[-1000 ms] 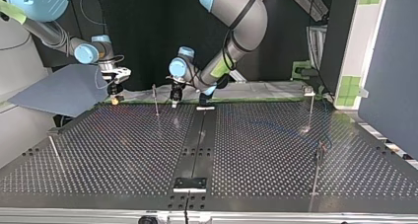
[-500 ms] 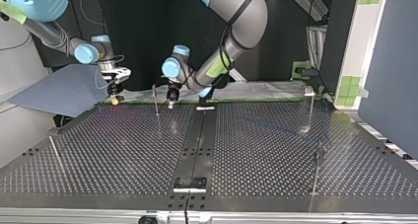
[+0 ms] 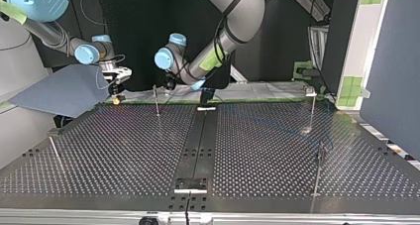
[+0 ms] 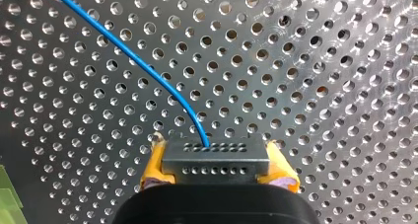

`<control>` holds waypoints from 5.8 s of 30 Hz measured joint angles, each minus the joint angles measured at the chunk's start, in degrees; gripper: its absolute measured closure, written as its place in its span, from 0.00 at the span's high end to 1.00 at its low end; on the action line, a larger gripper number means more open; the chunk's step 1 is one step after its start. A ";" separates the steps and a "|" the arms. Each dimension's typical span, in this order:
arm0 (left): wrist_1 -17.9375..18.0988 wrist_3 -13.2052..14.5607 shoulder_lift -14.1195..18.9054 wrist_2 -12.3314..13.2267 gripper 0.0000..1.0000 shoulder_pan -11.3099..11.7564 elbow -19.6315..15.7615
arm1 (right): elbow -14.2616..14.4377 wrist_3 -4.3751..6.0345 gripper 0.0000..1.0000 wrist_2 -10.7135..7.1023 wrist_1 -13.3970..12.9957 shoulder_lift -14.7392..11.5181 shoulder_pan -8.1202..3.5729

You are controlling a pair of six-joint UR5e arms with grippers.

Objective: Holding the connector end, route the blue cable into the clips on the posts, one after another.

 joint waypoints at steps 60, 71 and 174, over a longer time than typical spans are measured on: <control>-0.97 -0.83 5.15 -3.53 0.99 -5.26 -7.10 | 0.04 -0.08 0.00 0.09 0.90 0.00 0.21; -2.56 -0.78 5.15 -5.99 0.99 -5.30 -7.11 | 0.02 -0.08 0.00 0.09 0.99 0.00 0.27; 21.48 -10.77 40.05 -1.55 0.99 -3.65 -42.08 | 0.04 0.09 0.00 0.09 1.60 0.01 0.45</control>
